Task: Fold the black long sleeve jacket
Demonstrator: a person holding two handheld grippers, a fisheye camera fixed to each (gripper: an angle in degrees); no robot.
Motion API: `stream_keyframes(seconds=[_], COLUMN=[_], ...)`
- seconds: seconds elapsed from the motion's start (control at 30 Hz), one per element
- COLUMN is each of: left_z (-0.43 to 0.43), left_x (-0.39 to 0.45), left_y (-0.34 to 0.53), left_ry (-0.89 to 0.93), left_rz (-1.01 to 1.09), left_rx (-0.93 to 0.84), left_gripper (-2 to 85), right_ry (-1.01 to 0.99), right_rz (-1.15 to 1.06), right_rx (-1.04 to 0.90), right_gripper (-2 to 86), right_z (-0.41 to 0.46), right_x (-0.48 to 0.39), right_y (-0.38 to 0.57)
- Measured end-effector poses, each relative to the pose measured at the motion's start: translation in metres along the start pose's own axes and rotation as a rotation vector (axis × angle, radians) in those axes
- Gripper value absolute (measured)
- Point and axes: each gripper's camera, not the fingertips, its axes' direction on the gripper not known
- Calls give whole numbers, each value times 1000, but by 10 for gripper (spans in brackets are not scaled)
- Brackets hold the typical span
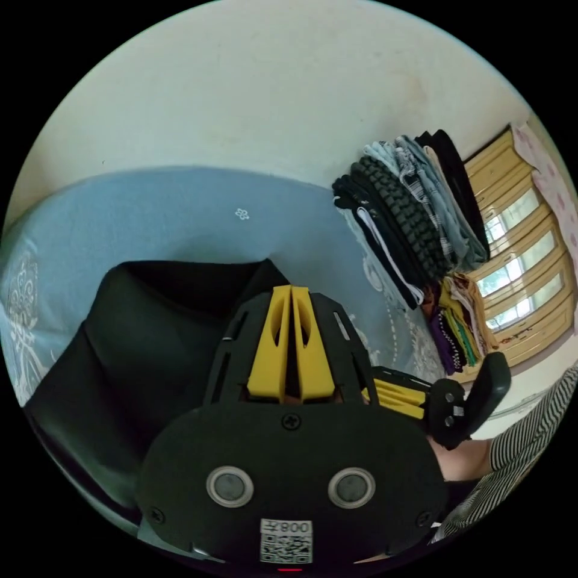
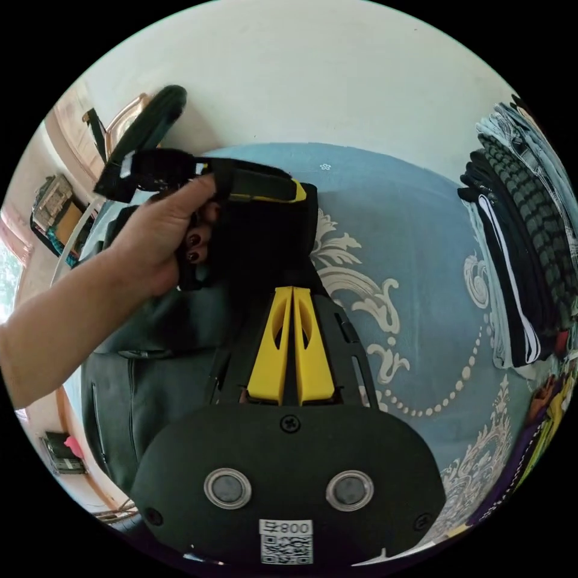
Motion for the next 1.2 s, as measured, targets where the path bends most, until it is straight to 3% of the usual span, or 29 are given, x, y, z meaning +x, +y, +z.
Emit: stream_keyframes(seconds=[0.1, 0.27, 0.4, 0.67, 0.87, 1.0, 1.1, 1.2], left_z=[20, 9, -21, -7, -63, -64, -101, -162], left_x=[-4, -8, 2, -13, -15, -40, -53, -68], left_y=[-4, 7, 43, 84, 146, 197, 237, 294], left_ry=[-36, 13, 112, 152, 195, 167, 291, 202], left_rz=[13, -22, -18, -65, -75, -179, -218, -295], left_rx=[-70, -36, 61, -53, 62, -52, 79, 212], left_gripper=[2, 2, 1, 1, 1, 1, 1, 1], right_ry=[-69, -206, -164, -133, -158, -152, -144, -122], right_rz=[70, 169, 165, 135, 131, 103, 80, 25], right_rx=[7, 30, 75, -16, 81, -25, -29, -6], right_gripper=[0, 1, 1, 0, 0, 0, 0, 0], right_z=[-13, -41, -73, -88, -148, -132, -149, -181], right_x=[25, 62, 69, 78, 76, 74, 69, 51], right_y=[-1, -3, -1, -21, -44, -70, -84, -95])
